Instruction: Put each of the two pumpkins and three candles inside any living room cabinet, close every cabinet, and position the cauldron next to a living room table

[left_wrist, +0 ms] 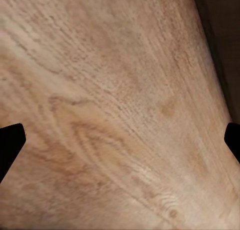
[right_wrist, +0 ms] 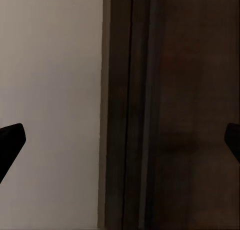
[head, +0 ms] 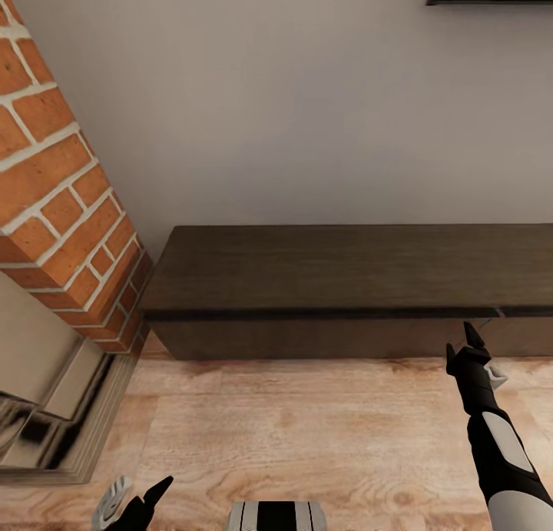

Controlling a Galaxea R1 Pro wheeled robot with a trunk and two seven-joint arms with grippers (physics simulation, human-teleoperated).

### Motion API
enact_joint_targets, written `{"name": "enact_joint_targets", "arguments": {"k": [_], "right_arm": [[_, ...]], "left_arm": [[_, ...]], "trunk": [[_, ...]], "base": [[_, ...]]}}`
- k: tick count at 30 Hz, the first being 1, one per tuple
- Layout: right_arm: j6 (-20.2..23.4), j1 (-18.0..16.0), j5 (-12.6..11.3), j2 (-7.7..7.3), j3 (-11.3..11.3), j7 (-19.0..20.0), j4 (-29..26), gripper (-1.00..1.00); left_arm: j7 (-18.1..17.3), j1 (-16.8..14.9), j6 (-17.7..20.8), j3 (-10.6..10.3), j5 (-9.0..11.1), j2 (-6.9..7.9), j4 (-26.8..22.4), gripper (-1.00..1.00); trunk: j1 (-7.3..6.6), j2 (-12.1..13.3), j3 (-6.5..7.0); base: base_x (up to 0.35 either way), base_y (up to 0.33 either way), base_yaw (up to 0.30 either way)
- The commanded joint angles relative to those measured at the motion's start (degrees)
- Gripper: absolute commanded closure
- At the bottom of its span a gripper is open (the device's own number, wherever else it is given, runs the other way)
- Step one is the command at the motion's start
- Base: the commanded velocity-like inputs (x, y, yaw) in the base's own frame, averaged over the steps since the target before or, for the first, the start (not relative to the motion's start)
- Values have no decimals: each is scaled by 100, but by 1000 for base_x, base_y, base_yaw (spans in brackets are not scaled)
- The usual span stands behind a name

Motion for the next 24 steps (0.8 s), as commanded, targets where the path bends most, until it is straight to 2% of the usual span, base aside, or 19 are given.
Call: {"name": "enact_joint_targets", "arguments": {"k": [1,10,17,22,24], "right_arm": [[56,-3,-60,1,-11,13,3,-100],[55,-3,-67,17,-11,21,3,-100],[47,-3,-68,23,-11,22,3,-100],[46,-3,-66,12,-11,22,3,-100],[50,-3,-67,6,-11,24,3,-100]], "left_arm": [[-9,-7,38,8,25,-1,-5,-100],[-58,-33,-9,-39,-37,5,116,-100],[-58,-35,-127,-54,-189,-12,222,-100],[-34,-41,-113,-13,-137,-27,240,-100],[-65,-43,-88,-1,1,-2,200,-100]], "trunk": [[2,-3,-26],[2,-3,-26],[2,-3,-26],[2,-3,-26],[2,-3,-26]], "base": [[0,0,0],[0,0,0],[89,0,0],[24,0,0],[8,0,0]]}}
